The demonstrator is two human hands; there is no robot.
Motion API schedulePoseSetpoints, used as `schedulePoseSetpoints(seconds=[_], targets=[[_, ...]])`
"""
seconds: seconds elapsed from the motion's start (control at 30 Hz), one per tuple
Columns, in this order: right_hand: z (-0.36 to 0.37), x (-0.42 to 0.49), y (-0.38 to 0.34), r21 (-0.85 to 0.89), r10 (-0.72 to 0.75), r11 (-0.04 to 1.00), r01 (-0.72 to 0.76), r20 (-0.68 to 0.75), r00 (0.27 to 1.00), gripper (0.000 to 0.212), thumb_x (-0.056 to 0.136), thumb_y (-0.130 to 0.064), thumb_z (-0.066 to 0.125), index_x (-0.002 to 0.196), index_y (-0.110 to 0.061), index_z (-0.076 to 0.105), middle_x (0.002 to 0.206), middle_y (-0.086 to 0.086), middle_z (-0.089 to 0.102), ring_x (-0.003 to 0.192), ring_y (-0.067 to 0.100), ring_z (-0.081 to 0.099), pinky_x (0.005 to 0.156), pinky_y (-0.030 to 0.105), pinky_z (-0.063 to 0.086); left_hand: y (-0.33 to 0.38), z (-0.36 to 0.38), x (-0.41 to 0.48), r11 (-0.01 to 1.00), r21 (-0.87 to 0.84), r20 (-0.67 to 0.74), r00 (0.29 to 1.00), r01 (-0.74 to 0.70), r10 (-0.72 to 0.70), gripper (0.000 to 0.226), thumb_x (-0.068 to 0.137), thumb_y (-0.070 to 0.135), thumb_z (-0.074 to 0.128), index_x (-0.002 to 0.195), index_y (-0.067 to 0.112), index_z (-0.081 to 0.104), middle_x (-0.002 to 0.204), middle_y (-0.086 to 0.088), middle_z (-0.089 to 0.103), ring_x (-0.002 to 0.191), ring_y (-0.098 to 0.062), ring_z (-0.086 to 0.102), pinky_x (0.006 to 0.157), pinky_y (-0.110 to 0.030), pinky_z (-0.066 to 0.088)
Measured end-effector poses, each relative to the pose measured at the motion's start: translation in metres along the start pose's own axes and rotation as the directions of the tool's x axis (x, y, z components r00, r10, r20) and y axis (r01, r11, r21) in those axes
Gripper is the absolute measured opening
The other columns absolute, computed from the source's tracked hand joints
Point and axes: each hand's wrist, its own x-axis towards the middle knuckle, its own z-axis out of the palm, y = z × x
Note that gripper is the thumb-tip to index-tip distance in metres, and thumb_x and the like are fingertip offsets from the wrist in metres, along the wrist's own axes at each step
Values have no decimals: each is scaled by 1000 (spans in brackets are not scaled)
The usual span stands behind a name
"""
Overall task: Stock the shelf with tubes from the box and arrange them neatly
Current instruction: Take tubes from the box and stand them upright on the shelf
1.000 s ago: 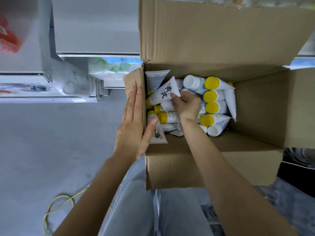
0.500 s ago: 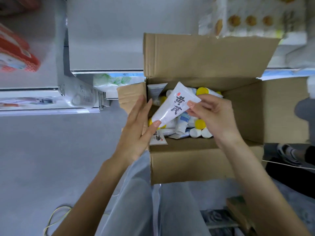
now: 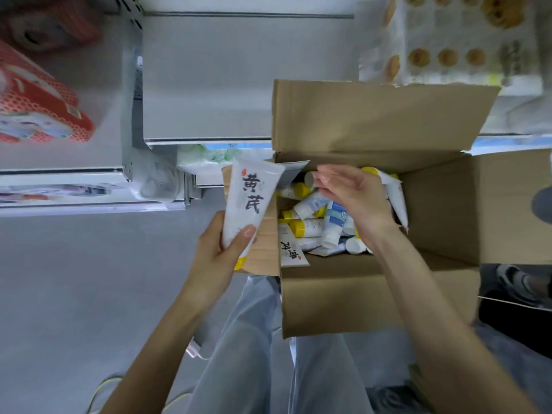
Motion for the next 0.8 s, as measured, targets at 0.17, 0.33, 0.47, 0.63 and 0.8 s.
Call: schedulePoseSetpoints(seconds=[0.17,0.33,0.47,0.63,0.8], targets=[[10,31,31,-19,40,999,-42,-66,997,29,85,-5,66,113,0,62,99,6,69,93,11,65,92,24,51,-16,-13,4,995,-45,-37,995,89,-91,31,78,39,68,102,21,58,99,-4,69,93,-25,67,74,-27,57],[27,50,46,5,-10,1000,10,-92,996,21,82,-4,69,103,-5,66,95,6,69,87,7,65,89,23,51,-25,-11,9,993,-40,-67,991,110,-112,27,82,36,64,102,17,59,98,-6,69,94,-28,67,80,-38,55],[32,56,54,10,-20,1000,22,-133,991,21,78,-1,72,96,-7,62,86,1,66,77,0,64,77,15,51,-22,-5,11,993,-60,-66,992,106,-110,32,82,38,56,107,17,58,103,-5,68,95,-22,66,70,-21,54],[36,56,65,-86,-121,990,114,-84,989,21,77,-1,73,92,-14,65,78,-2,65,71,-1,62,70,15,49,-22,0,15,995,-54,-73,993,85,-89,42,79,48,61,111,21,56,107,-2,67,98,-16,65,69,-17,52],[37,50,72,-169,-234,961,217,-88,968,14,79,-5,71,92,-12,71,76,-4,69,71,4,62,72,22,51,-22,-1,17,997,-34,-114,991,62,-66,46,75,48,54,113,22,55,108,-2,67,96,-15,65,70,-16,53]])
